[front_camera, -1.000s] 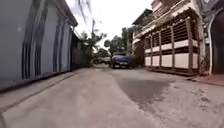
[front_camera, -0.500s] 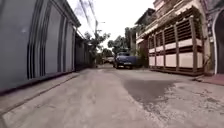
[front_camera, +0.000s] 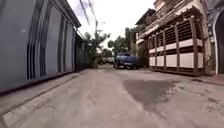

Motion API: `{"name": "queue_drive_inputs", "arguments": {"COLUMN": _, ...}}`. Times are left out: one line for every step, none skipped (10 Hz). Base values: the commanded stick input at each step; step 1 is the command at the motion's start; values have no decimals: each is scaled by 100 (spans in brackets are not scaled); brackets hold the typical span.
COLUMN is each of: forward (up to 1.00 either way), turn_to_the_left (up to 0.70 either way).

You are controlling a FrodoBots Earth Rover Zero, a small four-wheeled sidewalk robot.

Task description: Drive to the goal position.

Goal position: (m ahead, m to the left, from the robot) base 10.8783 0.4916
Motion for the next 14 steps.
{"name": "queue_drive_inputs", "arguments": {"forward": 50, "turn_to_the_left": 0}}
{"name": "queue_drive_inputs", "arguments": {"forward": 50, "turn_to_the_left": 0}}
{"name": "queue_drive_inputs", "arguments": {"forward": 50, "turn_to_the_left": 0}}
{"name": "queue_drive_inputs", "arguments": {"forward": 50, "turn_to_the_left": 0}}
{"name": "queue_drive_inputs", "arguments": {"forward": 50, "turn_to_the_left": 0}}
{"name": "queue_drive_inputs", "arguments": {"forward": 50, "turn_to_the_left": 0}}
{"name": "queue_drive_inputs", "arguments": {"forward": 50, "turn_to_the_left": 0}}
{"name": "queue_drive_inputs", "arguments": {"forward": 50, "turn_to_the_left": 0}}
{"name": "queue_drive_inputs", "arguments": {"forward": 50, "turn_to_the_left": 0}}
{"name": "queue_drive_inputs", "arguments": {"forward": 50, "turn_to_the_left": 0}}
{"name": "queue_drive_inputs", "arguments": {"forward": 50, "turn_to_the_left": 0}}
{"name": "queue_drive_inputs", "arguments": {"forward": 50, "turn_to_the_left": 4}}
{"name": "queue_drive_inputs", "arguments": {"forward": 50, "turn_to_the_left": 49}}
{"name": "queue_drive_inputs", "arguments": {"forward": 50, "turn_to_the_left": 50}}
